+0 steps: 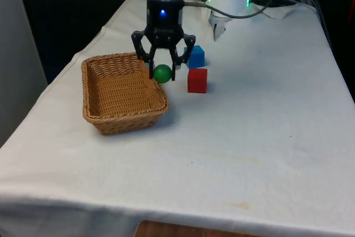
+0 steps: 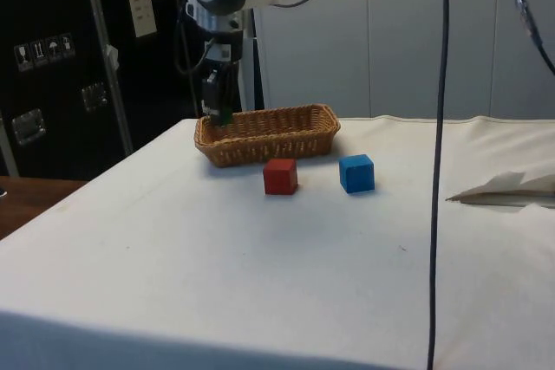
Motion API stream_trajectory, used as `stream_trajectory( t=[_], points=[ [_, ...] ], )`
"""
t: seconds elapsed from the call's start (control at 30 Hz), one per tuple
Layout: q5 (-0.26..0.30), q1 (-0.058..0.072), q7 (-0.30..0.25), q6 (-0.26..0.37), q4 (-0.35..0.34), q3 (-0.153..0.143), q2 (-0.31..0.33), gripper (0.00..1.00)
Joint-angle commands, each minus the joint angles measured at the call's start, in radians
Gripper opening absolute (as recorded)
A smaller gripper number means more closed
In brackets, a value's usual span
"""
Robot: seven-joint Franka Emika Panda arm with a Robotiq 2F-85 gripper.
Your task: Place all non-red objects into the basket.
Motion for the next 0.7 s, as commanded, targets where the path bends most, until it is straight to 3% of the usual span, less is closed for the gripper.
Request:
stream_trajectory(
  t=[0.0, 0.17, 0.2, 0.23, 0.47, 0.5, 0.53, 0.67],
  points=[
    [0.015, -0.017, -0.024, -0.006, 0.011, 0.006, 0.007, 0.00],
    [0.045, -0.019, -0.068, -0.002, 0.019, -0.020, 0.031, 0.00],
    [0.035, -0.005, -0.054, -0.001, 0.012, -0.030, 0.026, 0.00],
    [0.049, -0.020, -0.074, -0.001, 0.020, -0.023, 0.035, 0.00],
    [0.085, -0.025, -0.120, 0.004, 0.035, -0.047, 0.074, 0.00],
    [0.076, -0.013, -0.109, 0.001, 0.027, -0.058, 0.069, 0.00],
    [0.088, -0.026, -0.124, 0.005, 0.037, -0.049, 0.079, 0.00],
    [0.104, -0.029, -0.139, 0.009, 0.052, -0.057, 0.107, 0.00]
  ],
)
